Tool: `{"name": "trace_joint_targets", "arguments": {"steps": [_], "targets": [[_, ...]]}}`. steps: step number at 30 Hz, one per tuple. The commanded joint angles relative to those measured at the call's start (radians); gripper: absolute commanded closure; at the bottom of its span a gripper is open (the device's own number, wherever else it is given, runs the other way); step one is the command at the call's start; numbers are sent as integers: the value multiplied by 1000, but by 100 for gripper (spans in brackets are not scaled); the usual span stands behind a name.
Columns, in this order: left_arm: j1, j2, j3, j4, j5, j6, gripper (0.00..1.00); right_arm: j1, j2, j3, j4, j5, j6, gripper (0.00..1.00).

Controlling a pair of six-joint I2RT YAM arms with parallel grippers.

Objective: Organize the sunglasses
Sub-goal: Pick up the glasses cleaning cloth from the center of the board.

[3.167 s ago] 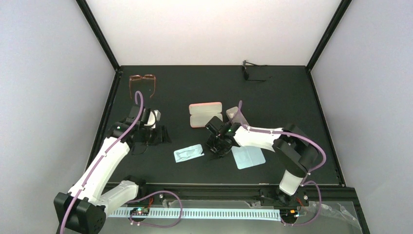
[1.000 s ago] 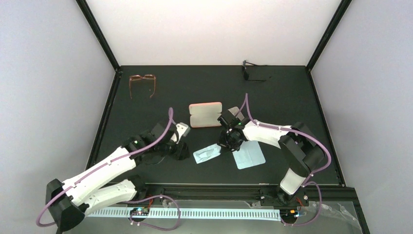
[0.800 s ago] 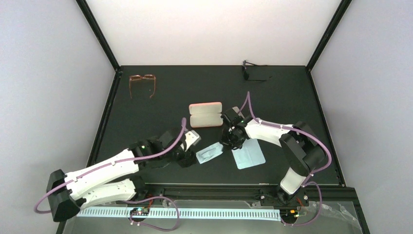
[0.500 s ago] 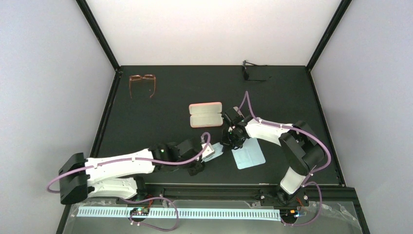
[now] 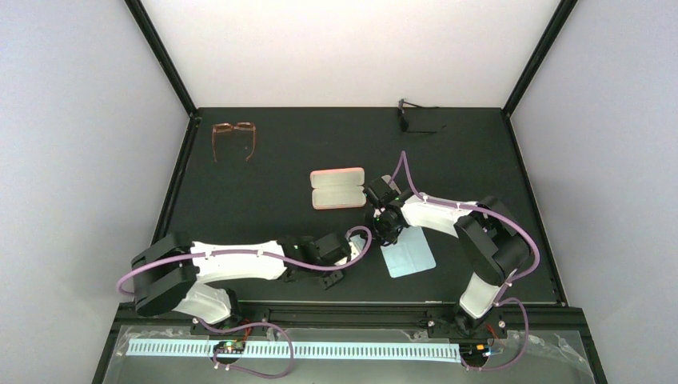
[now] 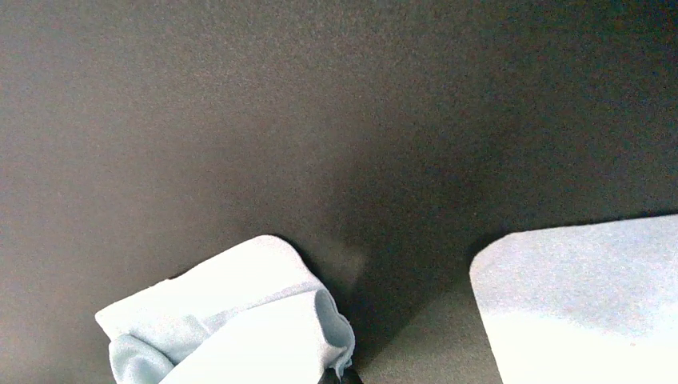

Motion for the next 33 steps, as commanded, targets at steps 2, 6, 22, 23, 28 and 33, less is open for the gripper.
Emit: {"name": "trace_joint_targets", "arguments": {"steps": [2, 6, 22, 23, 28, 33], "targets": [[16, 50, 21, 47, -27, -33, 55, -2, -7, -8, 25, 8, 23, 99], [42, 66, 26, 42, -39, -50, 55, -2, -8, -14, 29, 10, 34, 99], [59, 116, 52, 36, -22, -35, 72, -2, -1, -6, 15, 6, 42, 99], [59, 122, 54, 33, -24, -38, 74, -2, -1, -6, 15, 6, 44, 99], [60, 142, 51, 41, -19, -43, 78, -2, 1, -4, 15, 0, 44, 99], [80, 151, 47, 47, -24, -51, 81, -2, 1, -8, 18, -6, 44, 99]]}}
